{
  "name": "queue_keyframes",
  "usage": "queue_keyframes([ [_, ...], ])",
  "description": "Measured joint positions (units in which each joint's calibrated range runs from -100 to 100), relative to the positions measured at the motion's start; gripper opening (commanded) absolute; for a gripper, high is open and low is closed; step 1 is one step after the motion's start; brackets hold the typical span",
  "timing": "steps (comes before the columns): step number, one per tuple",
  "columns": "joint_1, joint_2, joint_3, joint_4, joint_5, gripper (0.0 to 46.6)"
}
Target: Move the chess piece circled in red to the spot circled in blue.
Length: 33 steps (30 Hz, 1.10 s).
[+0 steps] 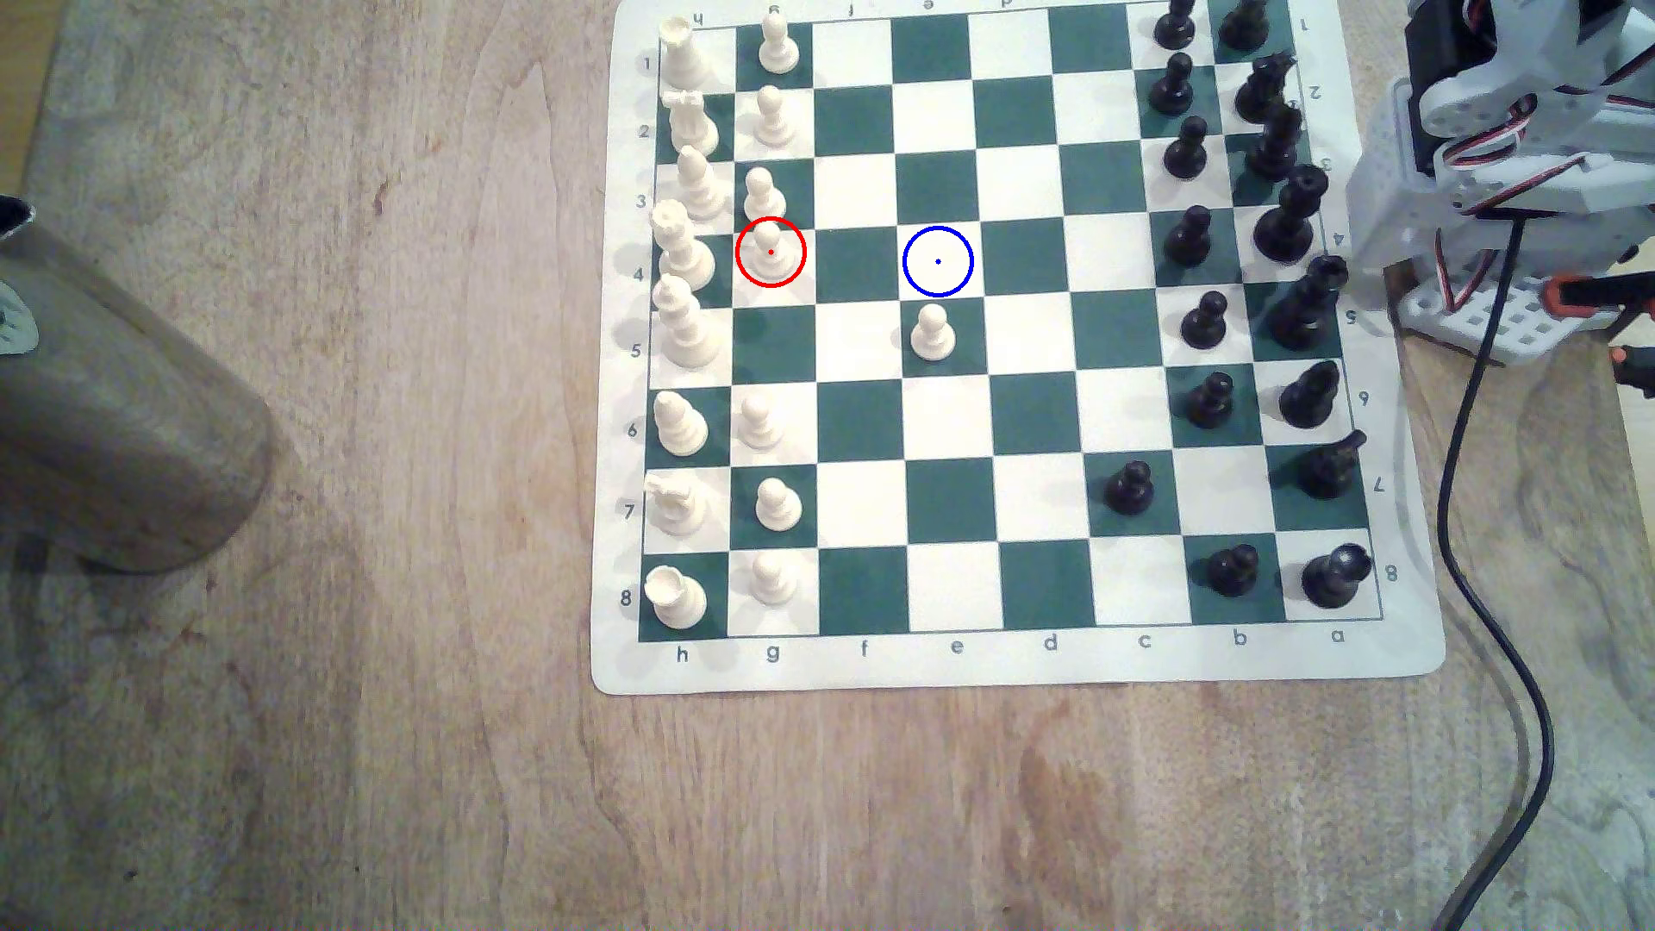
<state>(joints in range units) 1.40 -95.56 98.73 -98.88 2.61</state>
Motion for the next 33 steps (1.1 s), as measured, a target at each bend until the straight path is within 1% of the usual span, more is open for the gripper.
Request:
queue_keyframes([
  [3, 0.0, 0.0, 0.0, 0.3, 0.0, 2.5],
  [6, 0.1, 0.1, -0.1, 6.9, 0.2, 2.5],
  [12, -1.3, 0.1, -6.2, 31.3, 0.2, 2.4],
  [13, -1.3, 0.1, -8.5, 38.2, 0.2, 2.4],
  [16, -1.4, 0.1, -12.3, 48.5, 0.1, 2.4],
  [17, -1.7, 0.1, -15.6, 55.1, 0.0, 2.3],
  [21, -2.3, 0.2, -20.7, 66.9, -0.1, 2.5],
  [22, -2.3, 0.2, -22.2, 74.4, -0.2, 2.4],
  [24, -1.7, 0.3, -23.0, 78.7, -0.2, 2.6],
  [25, -1.3, 0.2, -23.8, 81.3, -0.2, 1.0],
  [26, -0.6, 0.2, -25.4, 87.7, -0.2, 0.7],
  [29, 0.5, 0.2, -27.5, 97.3, -0.2, 3.0],
  [30, 1.0, 0.2, -28.9, 101.8, -0.2, 1.5],
  [31, 1.9, 0.2, -31.6, 111.2, -0.2, 0.2],
  [33, 2.8, 0.2, -33.4, 120.5, -0.2, 1.0],
])
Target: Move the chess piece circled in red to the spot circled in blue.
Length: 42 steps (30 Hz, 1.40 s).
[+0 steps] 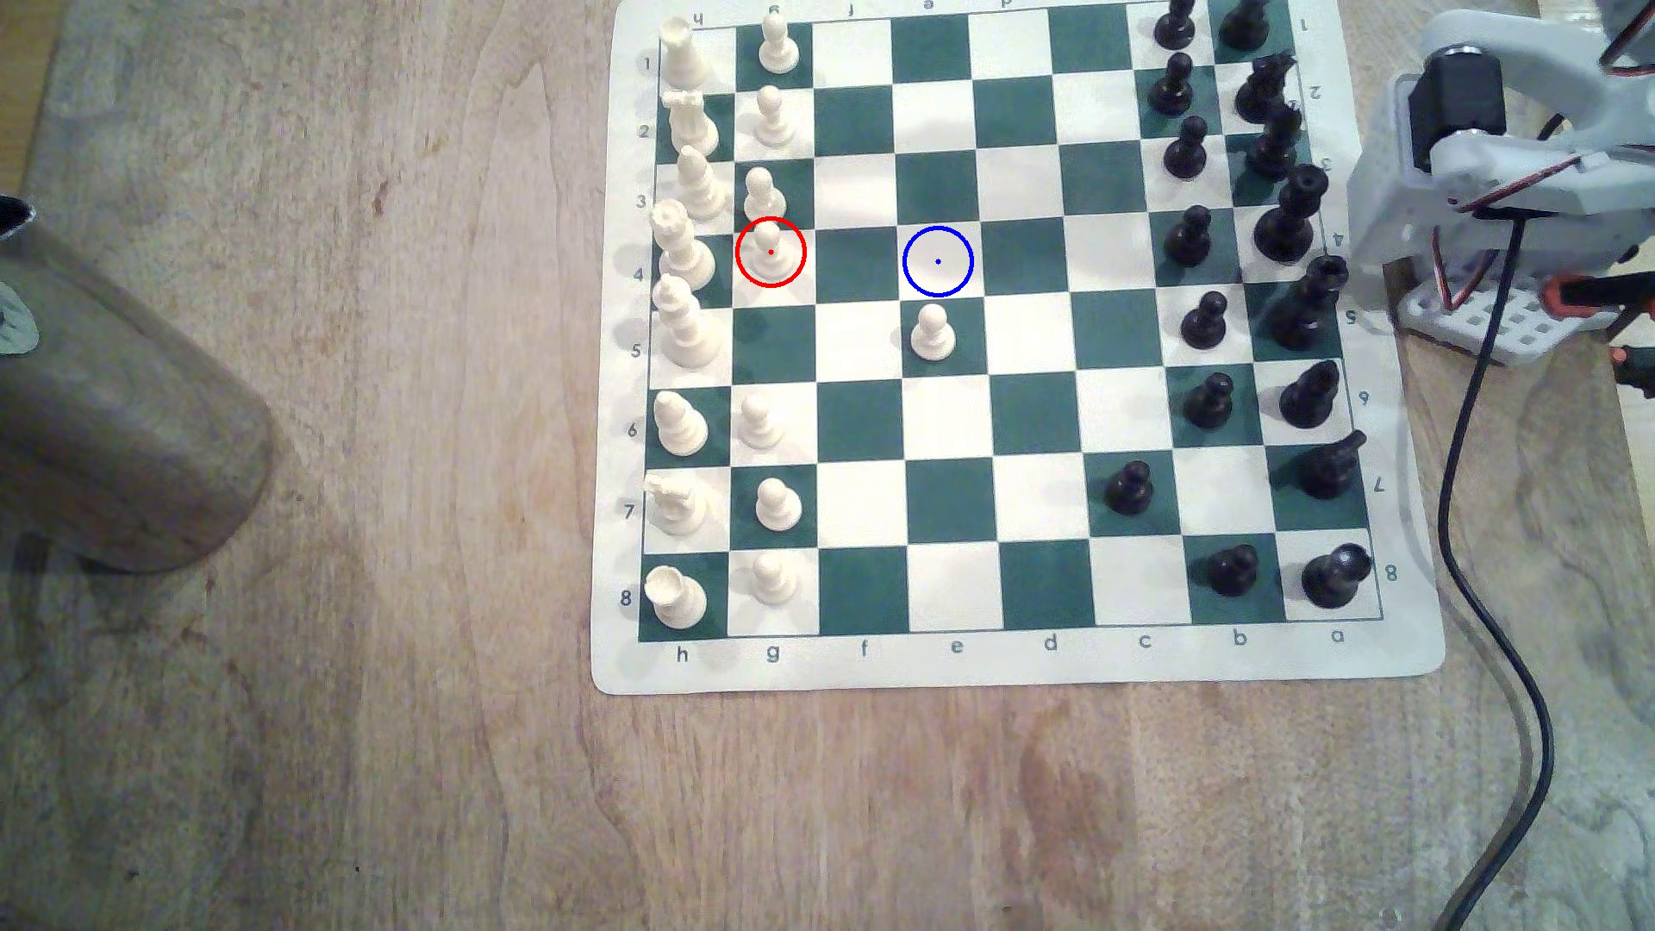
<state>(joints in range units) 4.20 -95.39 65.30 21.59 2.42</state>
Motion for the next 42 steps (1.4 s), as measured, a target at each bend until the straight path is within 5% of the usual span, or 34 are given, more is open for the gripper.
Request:
queue_keyframes([
  [5, 0.5, 5.3, -5.4, 20.7, 0.1, 12.0],
  [11, -3.5, 15.4, -5.7, 30.0, -1.1, 18.4],
  [24, -6.3, 40.6, -5.6, 22.9, -5.0, 18.7],
  [42, -3.8, 68.8, -7.8, 1.1, -5.0, 11.0],
])
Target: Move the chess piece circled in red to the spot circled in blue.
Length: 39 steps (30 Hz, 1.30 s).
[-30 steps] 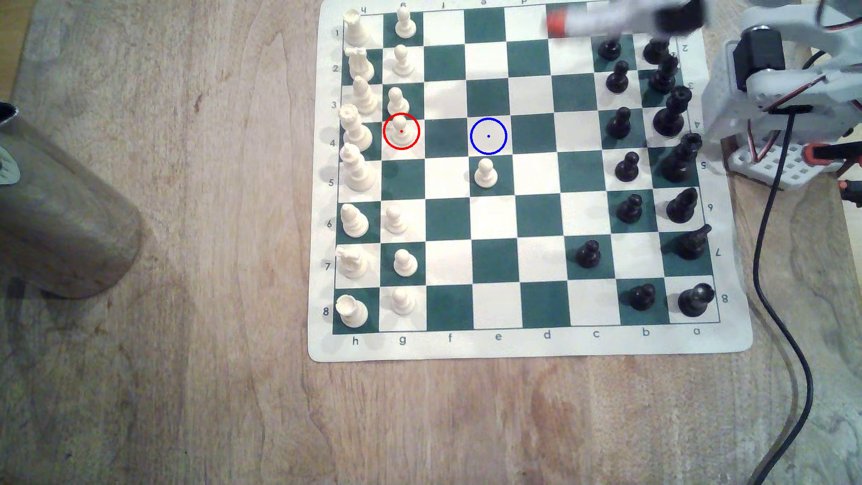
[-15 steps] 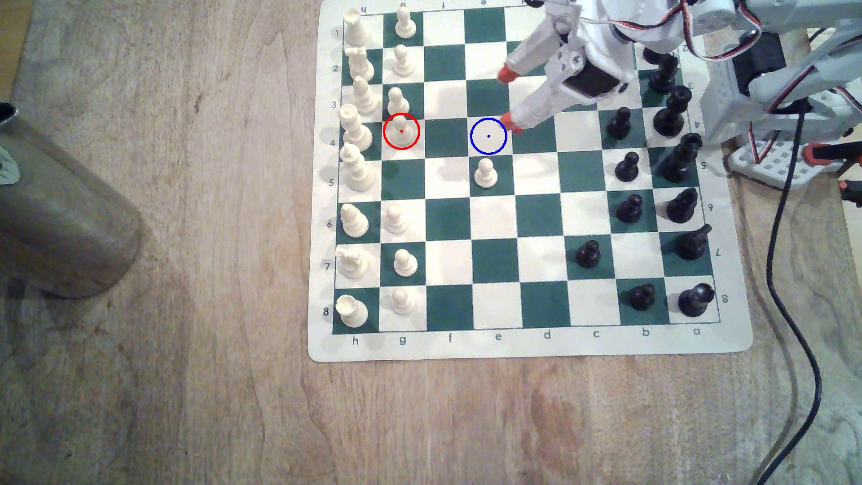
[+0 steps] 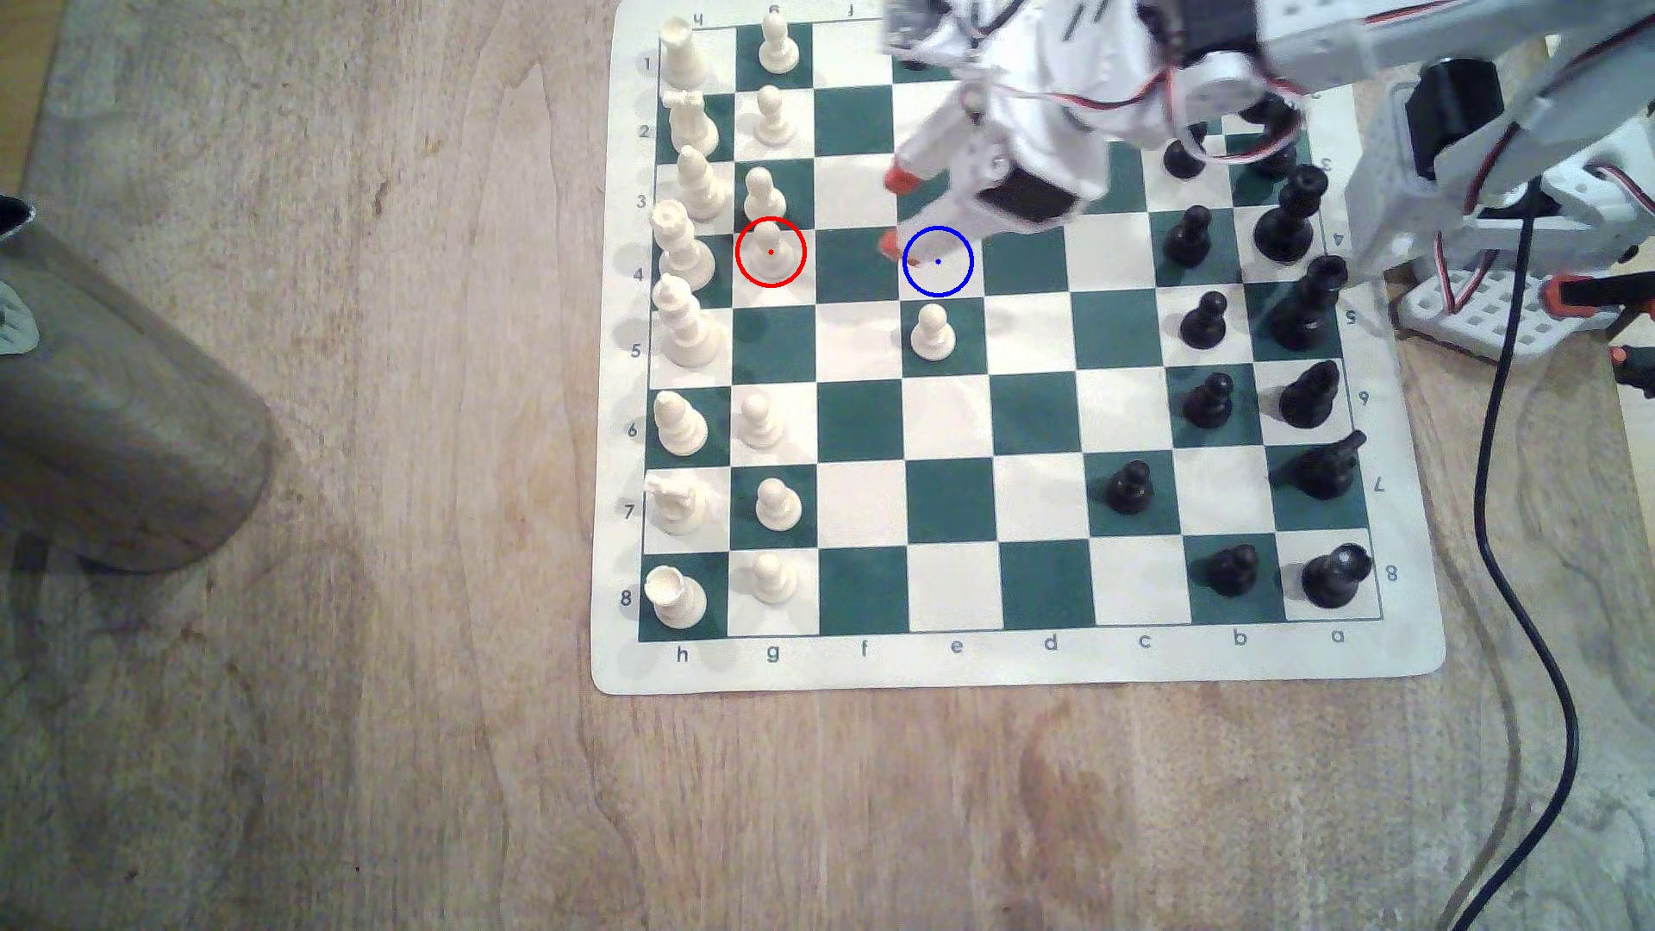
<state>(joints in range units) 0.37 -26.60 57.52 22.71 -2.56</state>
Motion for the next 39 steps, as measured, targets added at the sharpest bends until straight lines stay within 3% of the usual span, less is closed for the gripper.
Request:
queue_keyframes([
  [6, 0.7, 5.5, -0.7, -6.2, 0.0, 11.0],
  [10, 0.7, 7.7, -3.1, -7.2, -0.6, 14.3],
  [19, -0.2, 16.4, -9.3, -9.7, -1.8, 16.3],
  [39, 1.0, 25.1, -12.1, -16.1, -2.5, 16.2],
])
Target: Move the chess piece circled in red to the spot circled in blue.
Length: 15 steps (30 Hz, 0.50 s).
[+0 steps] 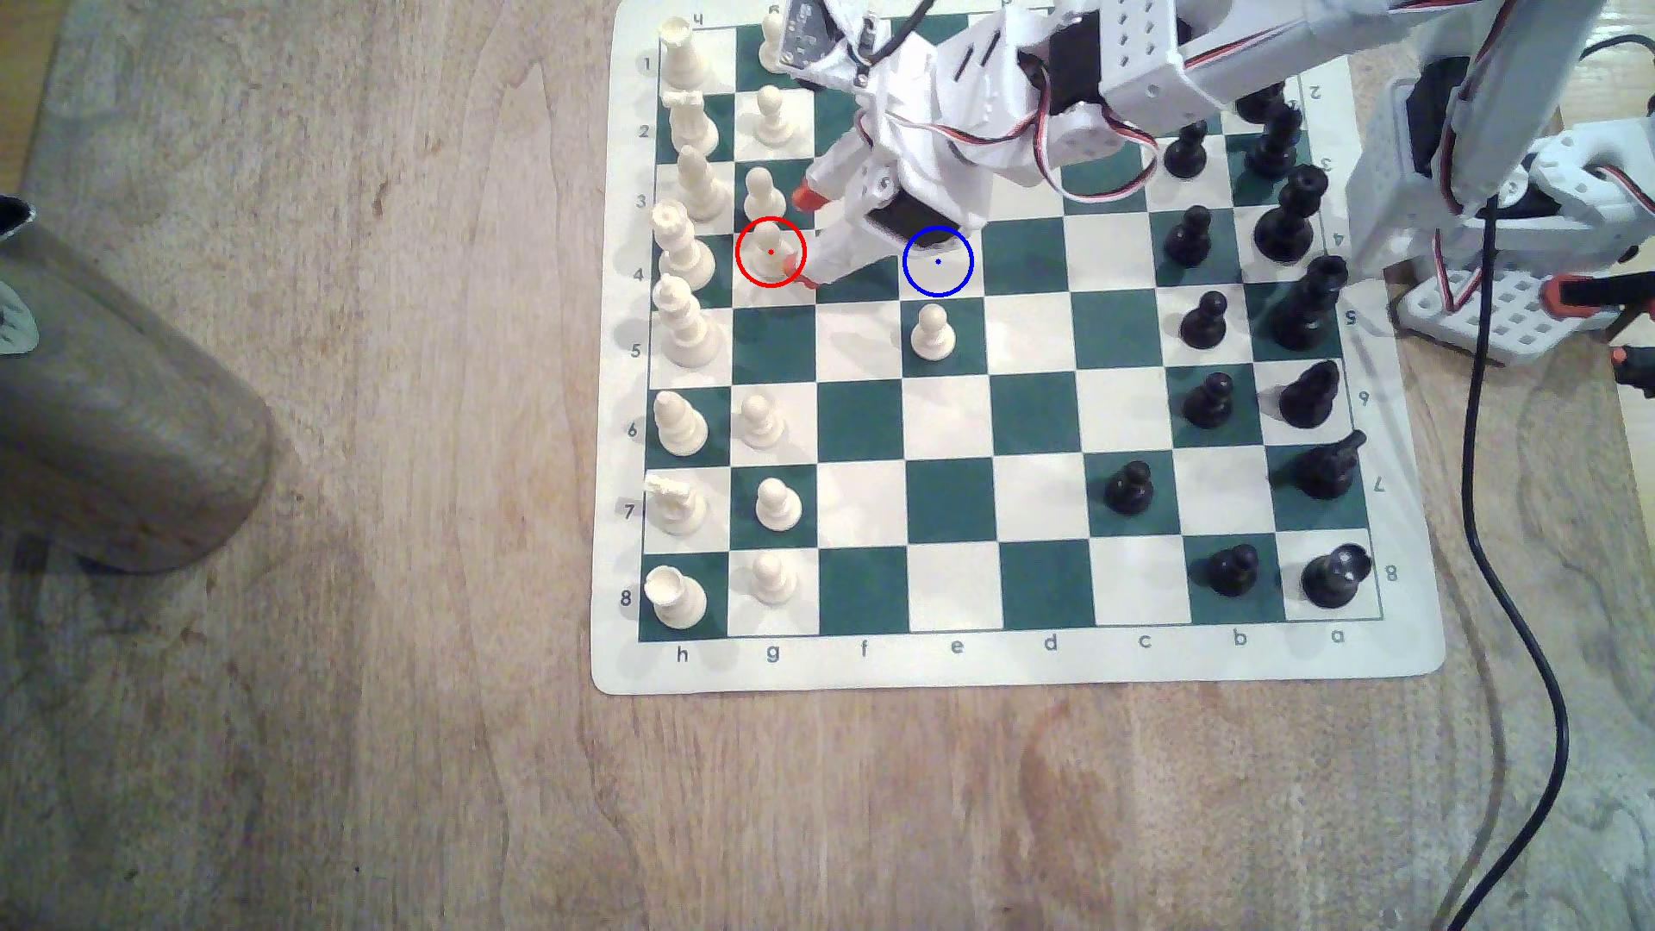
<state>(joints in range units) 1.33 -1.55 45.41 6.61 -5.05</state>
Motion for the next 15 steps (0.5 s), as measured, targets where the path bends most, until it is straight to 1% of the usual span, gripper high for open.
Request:
queue_keyframes([
  [4, 0.0, 1.0, -1.1, -0.2, -0.4, 16.0],
  [15, -0.7, 3.6, -4.1, -0.6, -0.7, 15.2],
])
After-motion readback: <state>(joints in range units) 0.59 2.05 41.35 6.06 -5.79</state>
